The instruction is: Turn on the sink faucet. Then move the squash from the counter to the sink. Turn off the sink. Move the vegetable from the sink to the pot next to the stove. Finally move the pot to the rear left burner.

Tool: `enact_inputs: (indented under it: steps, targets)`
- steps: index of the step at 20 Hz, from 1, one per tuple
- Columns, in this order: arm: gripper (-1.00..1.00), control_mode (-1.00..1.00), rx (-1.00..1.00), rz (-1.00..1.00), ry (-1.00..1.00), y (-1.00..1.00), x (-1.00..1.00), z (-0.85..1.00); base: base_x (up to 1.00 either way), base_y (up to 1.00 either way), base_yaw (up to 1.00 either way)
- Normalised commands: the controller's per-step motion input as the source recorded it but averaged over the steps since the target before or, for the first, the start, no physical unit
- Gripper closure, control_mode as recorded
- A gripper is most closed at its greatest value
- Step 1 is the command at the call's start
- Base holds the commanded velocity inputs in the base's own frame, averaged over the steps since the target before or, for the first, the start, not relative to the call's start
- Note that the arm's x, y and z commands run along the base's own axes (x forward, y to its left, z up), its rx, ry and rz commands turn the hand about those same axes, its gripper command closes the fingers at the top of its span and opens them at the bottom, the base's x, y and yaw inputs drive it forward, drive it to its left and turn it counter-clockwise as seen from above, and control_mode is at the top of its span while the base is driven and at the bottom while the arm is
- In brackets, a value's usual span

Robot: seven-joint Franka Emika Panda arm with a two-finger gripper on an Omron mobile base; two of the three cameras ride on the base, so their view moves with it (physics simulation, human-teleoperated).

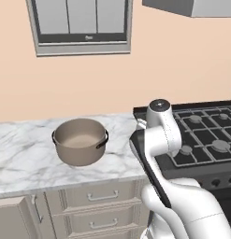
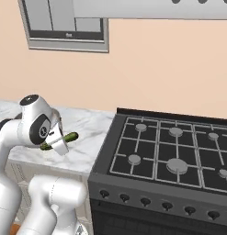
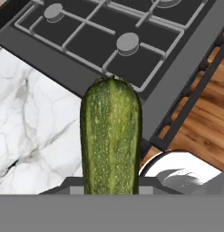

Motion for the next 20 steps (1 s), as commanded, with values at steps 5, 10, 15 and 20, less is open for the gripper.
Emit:
enact_inputs:
  steps: [5,10,15,20]
  targets:
    - [1.0,1.0,0.0,0.0,0.0,0.0,0.0,0.0,0.43,-0.03,-0.17]
    - [1.0,1.0,0.0,0.0,0.0,0.0,0.0,0.0,0.6,-0.02,0.01]
    - [1.0,1.0,0.0,0.0,0.0,0.0,0.0,0.0,0.36,-0.07,0.02]
    - [1.0,1.0,0.0,0.0,0.0,0.0,0.0,0.0,0.0,0.0,0.0]
